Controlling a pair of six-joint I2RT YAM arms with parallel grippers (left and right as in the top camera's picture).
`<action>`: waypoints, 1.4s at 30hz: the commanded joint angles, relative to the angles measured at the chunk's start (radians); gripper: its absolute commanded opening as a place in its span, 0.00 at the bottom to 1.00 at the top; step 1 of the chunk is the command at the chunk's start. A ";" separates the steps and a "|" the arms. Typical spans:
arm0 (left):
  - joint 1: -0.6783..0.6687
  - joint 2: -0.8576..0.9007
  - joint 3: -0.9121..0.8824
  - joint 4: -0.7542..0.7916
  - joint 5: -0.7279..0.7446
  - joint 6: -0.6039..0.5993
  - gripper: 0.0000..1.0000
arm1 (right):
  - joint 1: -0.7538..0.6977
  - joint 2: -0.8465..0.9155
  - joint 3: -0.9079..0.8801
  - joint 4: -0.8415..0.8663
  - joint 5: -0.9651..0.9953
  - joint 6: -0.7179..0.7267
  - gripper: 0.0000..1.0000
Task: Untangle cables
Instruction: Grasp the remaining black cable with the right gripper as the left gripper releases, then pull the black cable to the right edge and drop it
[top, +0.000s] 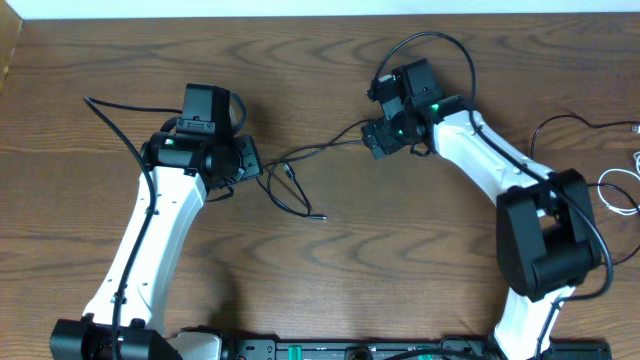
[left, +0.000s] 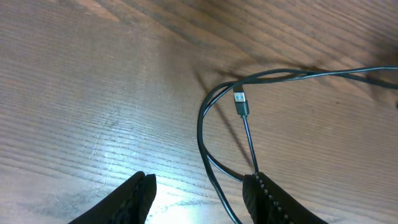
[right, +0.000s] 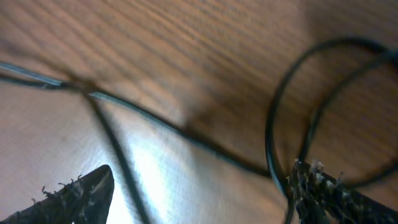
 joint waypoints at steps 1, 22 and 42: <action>0.004 0.007 0.003 -0.005 -0.016 0.001 0.51 | 0.005 0.053 0.001 0.042 0.008 -0.093 0.87; 0.004 0.011 0.003 -0.009 -0.016 0.001 0.51 | -0.002 -0.045 0.050 -0.225 0.090 -0.006 0.01; 0.003 0.041 0.003 -0.009 -0.009 0.001 0.51 | -0.821 -0.492 0.082 -0.090 0.385 0.364 0.06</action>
